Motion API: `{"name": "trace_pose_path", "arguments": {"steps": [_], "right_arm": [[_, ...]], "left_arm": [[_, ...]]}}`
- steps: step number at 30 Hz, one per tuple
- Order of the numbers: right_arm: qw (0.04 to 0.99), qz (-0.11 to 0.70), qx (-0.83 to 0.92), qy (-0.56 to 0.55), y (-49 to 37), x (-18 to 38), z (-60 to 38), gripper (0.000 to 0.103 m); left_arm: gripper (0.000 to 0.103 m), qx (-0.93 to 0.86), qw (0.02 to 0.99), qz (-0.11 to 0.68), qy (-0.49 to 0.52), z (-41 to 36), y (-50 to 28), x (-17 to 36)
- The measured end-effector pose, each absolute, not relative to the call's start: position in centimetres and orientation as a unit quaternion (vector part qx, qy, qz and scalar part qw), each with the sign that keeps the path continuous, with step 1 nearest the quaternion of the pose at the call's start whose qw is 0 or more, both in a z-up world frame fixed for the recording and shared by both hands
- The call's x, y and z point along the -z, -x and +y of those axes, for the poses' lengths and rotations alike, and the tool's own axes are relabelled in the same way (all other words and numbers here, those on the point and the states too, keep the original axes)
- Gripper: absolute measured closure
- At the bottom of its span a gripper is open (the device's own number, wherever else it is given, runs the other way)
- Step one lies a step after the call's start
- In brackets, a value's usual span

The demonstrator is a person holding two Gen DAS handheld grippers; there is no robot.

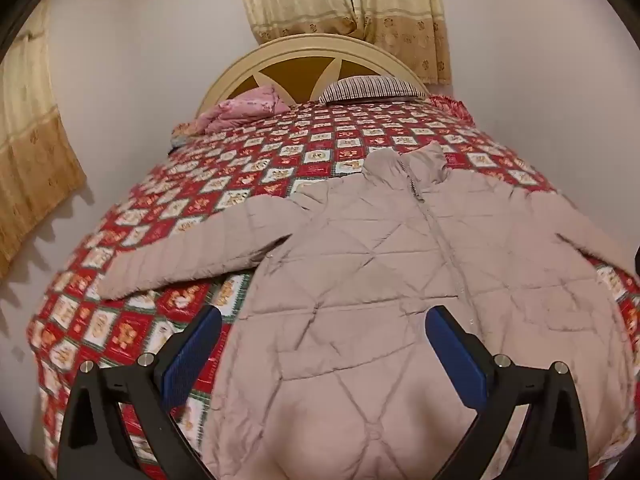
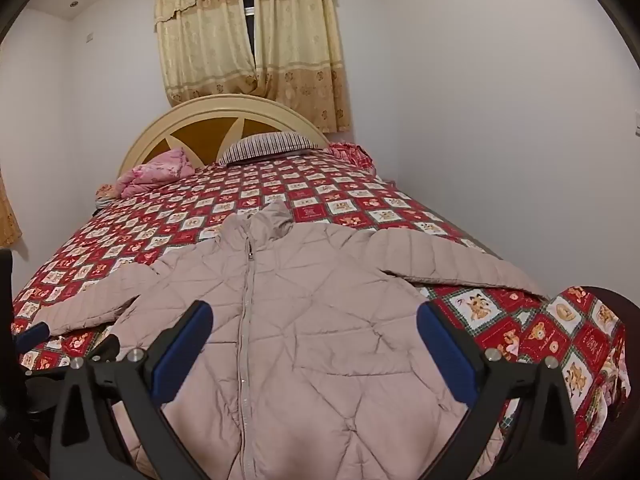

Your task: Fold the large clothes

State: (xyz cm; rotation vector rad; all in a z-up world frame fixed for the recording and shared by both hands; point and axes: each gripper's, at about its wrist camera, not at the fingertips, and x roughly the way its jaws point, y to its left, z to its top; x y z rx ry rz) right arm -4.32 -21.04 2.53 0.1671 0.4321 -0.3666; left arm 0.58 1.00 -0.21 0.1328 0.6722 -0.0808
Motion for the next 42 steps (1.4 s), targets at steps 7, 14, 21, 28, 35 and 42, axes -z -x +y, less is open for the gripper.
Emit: {"name": "trace_pose_path", "arguments": {"steps": [7,14,21,28,35,42], "right_arm": [[0.955,0.217,0.184,-0.085,4.4,-2.5,-21.4,0.0],[0.953,0.224,0.185,-0.086,4.3,-2.1,-21.0,0.0],[0.952,0.23,0.183,-0.087,4.1,-2.1,-21.4,0.0],[0.95,0.232,0.186,-0.095,4.7,-1.9,-21.7,0.0],[0.951,0.233,0.183,-0.09,4.6,-2.0,-21.7,0.0],[0.951,0.233,0.184,-0.091,4.6,-2.0,-21.6,0.0]], "left_arm": [[0.001,0.057,0.945,0.314,-0.067,0.7,0.2,-0.4],[0.001,0.056,0.945,0.315,-0.066,1.0,0.3,-0.4],[0.001,0.053,0.945,0.316,-0.064,0.9,0.3,-0.2],[0.001,0.06,0.944,0.317,-0.065,0.6,0.6,0.2],[0.001,0.063,0.943,0.32,-0.063,0.5,0.8,0.3],[0.001,0.063,0.942,0.325,-0.06,0.6,0.8,0.5]]}}
